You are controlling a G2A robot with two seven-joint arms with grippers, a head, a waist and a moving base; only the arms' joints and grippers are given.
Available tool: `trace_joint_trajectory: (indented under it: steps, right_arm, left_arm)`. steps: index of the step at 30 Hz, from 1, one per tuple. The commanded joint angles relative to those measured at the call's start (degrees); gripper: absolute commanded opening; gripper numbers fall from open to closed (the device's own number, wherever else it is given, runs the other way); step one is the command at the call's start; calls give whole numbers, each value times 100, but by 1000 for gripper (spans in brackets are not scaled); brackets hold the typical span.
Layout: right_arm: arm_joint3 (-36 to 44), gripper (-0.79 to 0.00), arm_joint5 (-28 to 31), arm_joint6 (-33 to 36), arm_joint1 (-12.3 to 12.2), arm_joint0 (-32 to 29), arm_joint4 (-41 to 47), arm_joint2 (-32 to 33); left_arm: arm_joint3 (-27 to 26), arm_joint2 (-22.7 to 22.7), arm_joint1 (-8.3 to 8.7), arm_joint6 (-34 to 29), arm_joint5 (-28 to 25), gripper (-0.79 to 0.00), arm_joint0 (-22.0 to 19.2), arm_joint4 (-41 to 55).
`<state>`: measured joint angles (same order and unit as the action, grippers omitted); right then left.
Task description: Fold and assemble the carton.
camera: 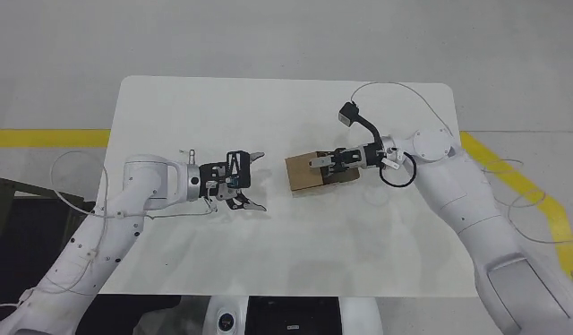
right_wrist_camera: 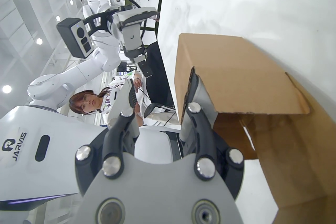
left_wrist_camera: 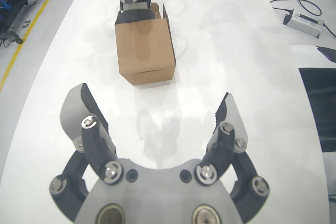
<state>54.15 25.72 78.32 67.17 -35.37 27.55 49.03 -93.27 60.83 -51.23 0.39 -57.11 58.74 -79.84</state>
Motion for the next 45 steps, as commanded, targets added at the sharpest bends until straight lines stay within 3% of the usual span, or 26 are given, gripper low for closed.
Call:
trace_joint_trajectory:
  steps: [1, 7, 15, 24, 27, 31, 36, 39, 45]
  right_arm:
    - [211, -406, -74, 4, -73, -121, -42, 150]
    - [545, -409, -356, -116, -199, -456, -303, 340]
    - [729, -413, -759, -611, -126, -583, -354, 185]
    - [985, -394, -923, -606, -169, -596, -693, 267]
    - [1104, -351, -986, -492, -234, -685, -801, 387]
    - [1278, -234, -1054, -448, -304, -836, -918, 518]
    - [1545, -37, -1121, -469, -388, -980, -1017, 725]
    - [1759, 0, -1137, -452, -460, -1058, -1068, 931]
    - [2274, 0, -1209, -338, -608, -1335, -1083, 1355]
  left_arm:
    - [136, -143, -47, -46, 90, 0, -106, 8]
    - [385, -463, -176, -292, 140, 0, -436, 238]
    - [609, -593, -257, -710, 86, 0, -705, 521]
    - [372, -529, -262, -1345, 57, 0, -704, 1163]
    - [225, -529, -261, -1681, 185, 0, -640, 1474]
    - [89, -628, -289, -2292, 599, 0, -577, 1868]
    - [-87, -823, -343, -2715, 665, 0, -681, 2155]
    - [-114, -931, -375, -2685, 557, 0, -720, 2260]
    - [61, -1121, -452, -2443, 574, 0, -800, 2041]
